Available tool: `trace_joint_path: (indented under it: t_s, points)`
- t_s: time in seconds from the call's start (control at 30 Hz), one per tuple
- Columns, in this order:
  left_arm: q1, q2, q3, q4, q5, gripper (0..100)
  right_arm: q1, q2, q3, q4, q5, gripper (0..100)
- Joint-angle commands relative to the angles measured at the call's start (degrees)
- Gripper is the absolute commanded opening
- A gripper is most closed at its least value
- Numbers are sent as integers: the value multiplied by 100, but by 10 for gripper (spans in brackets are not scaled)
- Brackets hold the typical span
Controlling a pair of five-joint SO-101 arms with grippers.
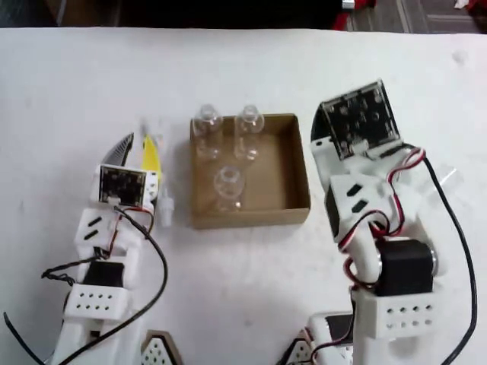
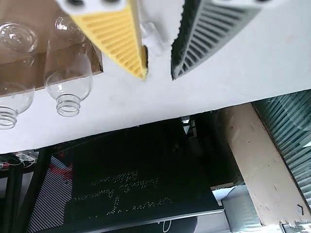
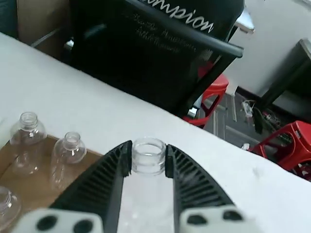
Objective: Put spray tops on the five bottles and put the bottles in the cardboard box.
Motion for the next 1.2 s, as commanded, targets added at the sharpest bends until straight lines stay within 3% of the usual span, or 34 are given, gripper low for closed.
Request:
trace_joint_path:
  t_s: [0.0,0.1,0.27,0.37,0.7,1.17]
  points:
    - [48,4,-79,-123,-53,80,-66,-242,492,-980,-53,20]
    - [48,4,-79,-123,-53,80,-84,-233,1055,-1684,-123,20]
    - [57,4,-79,-123,-53,80,-251,-242,1873,-2818,-1336,20]
    - [57,4,-79,-123,-53,80,-374,-233,2198,-3398,-1626,20]
    - [40,4,-79,-132,-53,80,-769,1596,2760,-5508,-1644,20]
    - [57,4,-88,-158,-53,80,-637,3266,2769,-6747,-1644,20]
